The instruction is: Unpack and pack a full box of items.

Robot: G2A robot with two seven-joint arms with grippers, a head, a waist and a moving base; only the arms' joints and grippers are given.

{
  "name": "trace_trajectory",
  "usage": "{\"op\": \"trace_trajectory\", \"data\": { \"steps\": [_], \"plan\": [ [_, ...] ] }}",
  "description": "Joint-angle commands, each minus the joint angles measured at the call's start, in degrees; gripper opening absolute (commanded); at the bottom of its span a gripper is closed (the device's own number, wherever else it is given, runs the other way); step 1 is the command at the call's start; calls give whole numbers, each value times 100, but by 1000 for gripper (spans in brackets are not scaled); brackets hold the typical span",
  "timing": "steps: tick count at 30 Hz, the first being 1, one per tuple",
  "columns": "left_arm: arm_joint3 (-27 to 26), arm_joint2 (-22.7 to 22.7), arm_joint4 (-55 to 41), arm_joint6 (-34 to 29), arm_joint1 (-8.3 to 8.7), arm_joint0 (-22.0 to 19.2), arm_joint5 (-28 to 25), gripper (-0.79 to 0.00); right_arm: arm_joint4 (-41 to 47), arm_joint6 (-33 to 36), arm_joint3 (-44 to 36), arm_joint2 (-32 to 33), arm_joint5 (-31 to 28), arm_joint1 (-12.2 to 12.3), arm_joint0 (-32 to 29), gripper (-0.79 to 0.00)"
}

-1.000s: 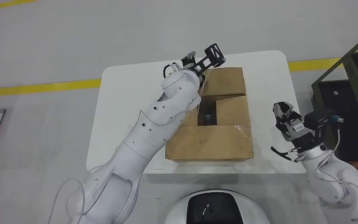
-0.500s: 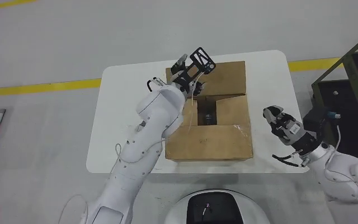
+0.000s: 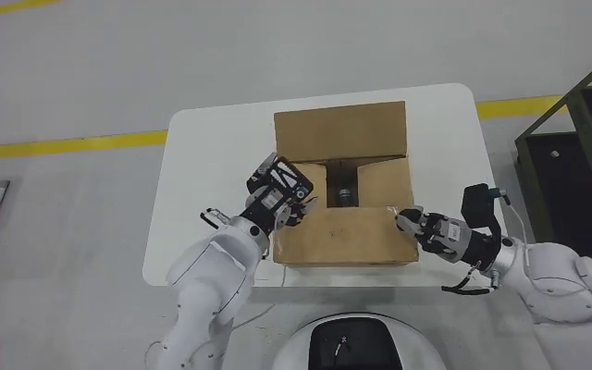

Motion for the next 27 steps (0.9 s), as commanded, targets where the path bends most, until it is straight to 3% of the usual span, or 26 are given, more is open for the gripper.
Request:
{"op": "trace_trajectory", "data": {
  "steps": [1, 2, 12, 13, 18, 22, 27],
  "plan": [
    [-135, -95, -164, 128, 13, 283, 104, 0, -10, -3, -3, -3, -1, 0, 2, -533],
    [-140, -105, -233, 158, 13, 330, 131, 0, -10, -3, -3, -3, -1, 0, 2, -422],
    [-140, -105, -233, 158, 13, 330, 131, 0, -10, -3, -3, -3, -1, 0, 2, -422],
    [-140, -105, -233, 158, 13, 330, 131, 0, -12, -19, 0, -5, 20, -1, -3, 0],
    [-140, -105, -233, 158, 13, 330, 131, 0, 313, -82, -2, 88, 403, 22, 21, 0],
    [-140, -105, -233, 158, 13, 330, 131, 0, 1176, -6, 120, 358, 766, 57, 83, 0],
    [-140, -105, -233, 158, 13, 330, 131, 0, 2352, 778, 348, 570, 1402, 131, 233, 0]
  ]
}}
